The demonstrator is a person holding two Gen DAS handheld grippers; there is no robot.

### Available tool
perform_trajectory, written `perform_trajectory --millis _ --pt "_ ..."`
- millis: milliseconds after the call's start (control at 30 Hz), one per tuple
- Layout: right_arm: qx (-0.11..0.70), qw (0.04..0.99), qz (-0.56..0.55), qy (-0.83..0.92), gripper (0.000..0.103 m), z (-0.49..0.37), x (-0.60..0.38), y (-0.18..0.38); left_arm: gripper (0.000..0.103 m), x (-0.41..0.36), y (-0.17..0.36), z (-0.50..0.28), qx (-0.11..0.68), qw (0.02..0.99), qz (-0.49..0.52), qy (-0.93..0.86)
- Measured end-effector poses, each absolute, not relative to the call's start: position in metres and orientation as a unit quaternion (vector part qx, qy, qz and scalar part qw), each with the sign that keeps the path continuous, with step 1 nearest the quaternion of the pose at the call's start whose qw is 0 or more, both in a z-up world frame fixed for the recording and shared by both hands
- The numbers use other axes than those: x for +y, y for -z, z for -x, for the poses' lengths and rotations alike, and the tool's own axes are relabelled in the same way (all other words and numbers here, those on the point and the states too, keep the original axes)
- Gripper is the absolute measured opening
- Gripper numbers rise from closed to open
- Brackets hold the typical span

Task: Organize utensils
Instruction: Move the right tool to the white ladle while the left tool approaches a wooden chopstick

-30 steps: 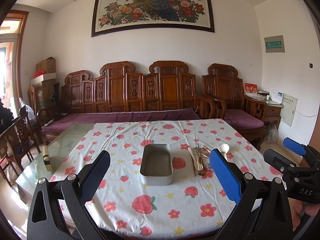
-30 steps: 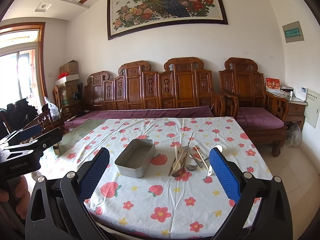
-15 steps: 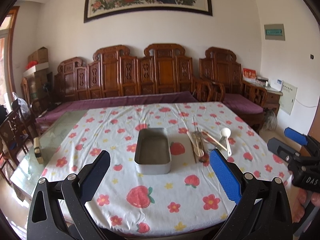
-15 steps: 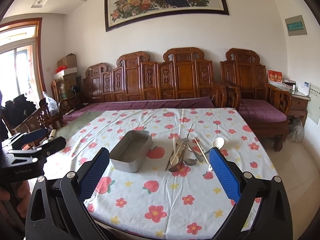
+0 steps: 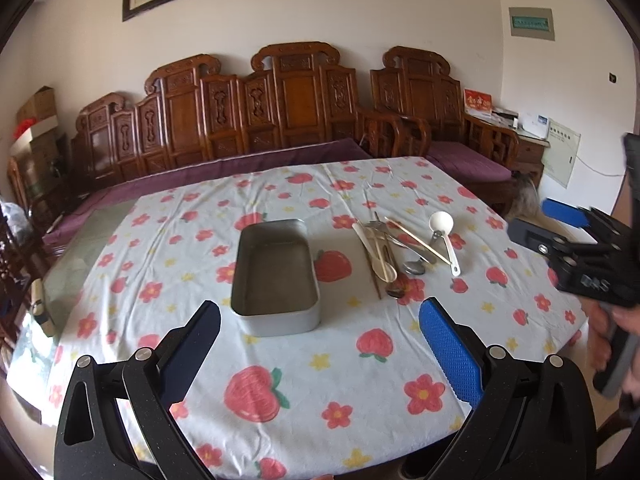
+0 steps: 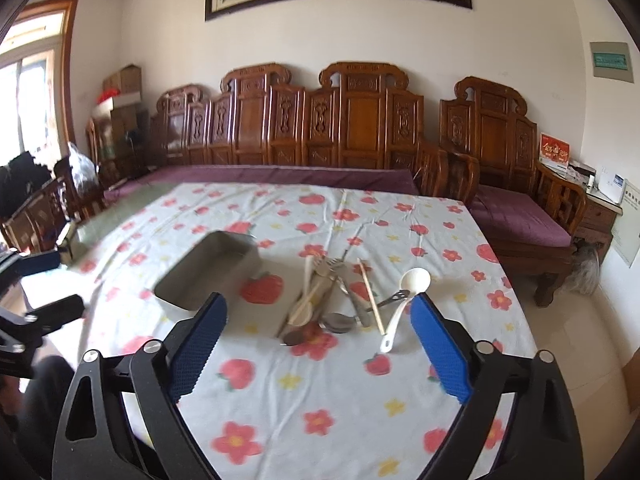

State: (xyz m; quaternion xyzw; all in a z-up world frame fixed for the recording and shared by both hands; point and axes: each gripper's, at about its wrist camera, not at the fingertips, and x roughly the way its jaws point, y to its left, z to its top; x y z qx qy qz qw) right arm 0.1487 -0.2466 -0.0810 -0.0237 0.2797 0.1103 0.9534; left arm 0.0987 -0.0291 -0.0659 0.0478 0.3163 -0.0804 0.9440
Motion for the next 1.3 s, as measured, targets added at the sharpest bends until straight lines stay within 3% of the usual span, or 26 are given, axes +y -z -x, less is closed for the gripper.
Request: perform_trajectory --millis 600,633,667,733,1200,1267,1300 --pt "0.402 0.911 0.001 -0.096 0.064 -0.267 -0.311 0.202 0.095 -0.091 0.119 -0.184 0.37 0.915 -0.075 0.143" --pt "0.407 0.908 -0.001 -0.097 0.063 -0.272 -0.312 0.208 0.091 -0.096 0.124 -0.191 0.38 0.91 -0.076 0.146" --pt "0.411 0.906 -0.001 -0.097 0.061 -0.275 -0.313 0.212 0.081 -0.099 0.129 -0.197 0.389 0.906 -0.076 0.15" --pt "0.423 0.901 0.0 -0.098 0.059 -0.286 -0.314 0.225 0.075 -0.107 0.137 -0.207 0.41 0.895 -0.073 0.157" --pt "0.465 0.883 0.028 -0.063 0.056 -0.331 -0.311 0.263 0.061 -0.131 0.171 -0.254 0.455 0.876 -0.084 0.137" --pt "0.467 0.882 0.023 -0.056 0.048 -0.332 -0.318 0.263 0.056 -0.133 0.177 -0.261 0.461 0.873 -0.086 0.134" --pt "0.47 0.881 0.018 -0.051 0.039 -0.333 -0.323 0.262 0.055 -0.135 0.181 -0.265 0.465 0.871 -0.086 0.135"
